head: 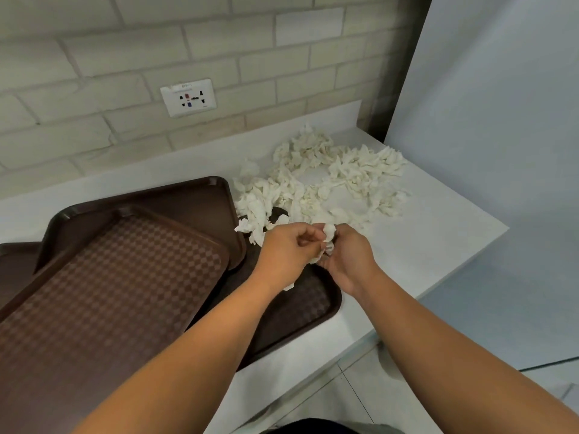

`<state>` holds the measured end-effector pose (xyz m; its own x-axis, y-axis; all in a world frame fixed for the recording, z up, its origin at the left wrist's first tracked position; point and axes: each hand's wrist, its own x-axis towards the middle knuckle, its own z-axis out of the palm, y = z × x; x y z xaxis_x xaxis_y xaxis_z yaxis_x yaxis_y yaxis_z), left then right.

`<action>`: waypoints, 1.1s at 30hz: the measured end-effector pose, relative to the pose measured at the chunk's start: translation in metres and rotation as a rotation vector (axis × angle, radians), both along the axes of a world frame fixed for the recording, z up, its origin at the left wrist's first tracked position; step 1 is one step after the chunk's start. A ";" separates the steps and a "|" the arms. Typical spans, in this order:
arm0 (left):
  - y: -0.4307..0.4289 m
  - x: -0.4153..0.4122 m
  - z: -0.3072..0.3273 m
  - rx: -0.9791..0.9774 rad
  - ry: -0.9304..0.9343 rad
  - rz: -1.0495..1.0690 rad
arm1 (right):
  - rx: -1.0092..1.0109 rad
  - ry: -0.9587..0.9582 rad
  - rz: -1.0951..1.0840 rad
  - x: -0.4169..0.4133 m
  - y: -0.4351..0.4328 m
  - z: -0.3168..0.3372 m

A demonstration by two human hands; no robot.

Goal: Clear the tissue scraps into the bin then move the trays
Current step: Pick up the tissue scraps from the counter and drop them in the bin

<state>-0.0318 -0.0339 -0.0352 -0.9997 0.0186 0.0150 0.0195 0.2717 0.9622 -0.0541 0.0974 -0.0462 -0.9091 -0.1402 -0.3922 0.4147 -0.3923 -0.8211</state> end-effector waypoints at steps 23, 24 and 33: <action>-0.041 0.006 -0.056 -0.860 -0.141 -0.262 | 0.538 0.129 0.054 -0.011 0.034 -0.004; -0.041 0.005 -0.058 -0.858 -0.138 -0.234 | 0.575 0.148 0.071 -0.010 0.035 -0.007; 0.025 0.001 -0.006 -0.002 -0.040 -0.141 | 0.081 -0.050 0.059 -0.002 0.072 -0.018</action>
<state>-0.0309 -0.0085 -0.0414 -0.9869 0.1592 -0.0252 0.0191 0.2705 0.9625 -0.0558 0.1691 -0.0641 -0.8794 -0.1593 -0.4487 0.4761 -0.2994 -0.8269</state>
